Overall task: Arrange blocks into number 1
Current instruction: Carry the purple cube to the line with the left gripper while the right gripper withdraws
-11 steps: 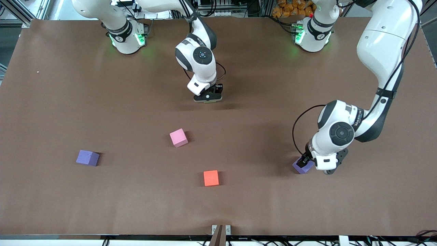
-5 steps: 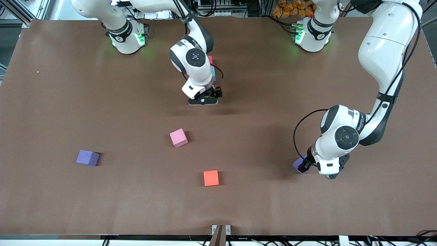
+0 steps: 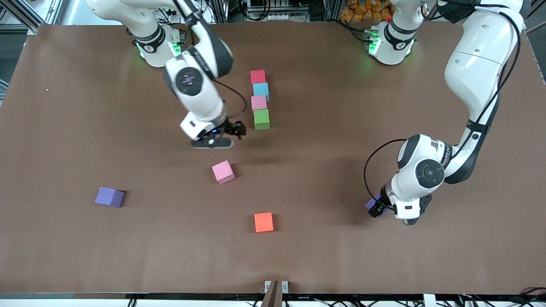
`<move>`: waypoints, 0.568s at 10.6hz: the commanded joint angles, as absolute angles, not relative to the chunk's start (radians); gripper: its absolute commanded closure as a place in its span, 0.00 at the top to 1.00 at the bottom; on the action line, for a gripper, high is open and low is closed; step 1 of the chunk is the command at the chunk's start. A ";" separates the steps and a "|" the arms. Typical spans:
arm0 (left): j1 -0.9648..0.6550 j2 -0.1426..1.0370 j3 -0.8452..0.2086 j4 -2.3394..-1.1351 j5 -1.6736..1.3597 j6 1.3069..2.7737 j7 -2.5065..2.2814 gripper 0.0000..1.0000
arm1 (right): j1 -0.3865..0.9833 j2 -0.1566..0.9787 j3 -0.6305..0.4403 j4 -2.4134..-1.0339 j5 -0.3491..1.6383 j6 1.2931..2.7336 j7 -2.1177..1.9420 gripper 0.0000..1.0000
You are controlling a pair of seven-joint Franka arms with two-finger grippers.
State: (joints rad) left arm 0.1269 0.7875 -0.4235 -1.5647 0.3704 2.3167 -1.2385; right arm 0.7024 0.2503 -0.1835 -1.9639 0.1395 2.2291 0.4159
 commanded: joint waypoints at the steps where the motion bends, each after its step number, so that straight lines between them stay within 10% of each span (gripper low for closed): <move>1: 0.124 0.816 -0.419 -1.543 0.362 2.322 -1.172 1.00 | 0.576 0.207 -0.169 -1.883 0.092 2.113 0.322 1.00; 3: 0.133 0.816 -0.419 -1.543 0.362 2.322 -1.114 0.00 | 0.511 0.186 -0.166 -1.786 0.022 2.003 0.318 1.00; 6: 0.117 0.808 -0.420 -1.551 0.367 2.319 -1.109 0.00 | 0.437 0.195 -0.166 -1.631 0.021 1.804 0.278 1.00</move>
State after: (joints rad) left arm 0.1309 0.8083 -0.4188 -1.5581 0.3704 2.3197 -1.1290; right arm 0.4789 0.1872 -0.1839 -1.6937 0.0373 1.8672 0.3032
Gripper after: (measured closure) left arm 0.388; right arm 0.000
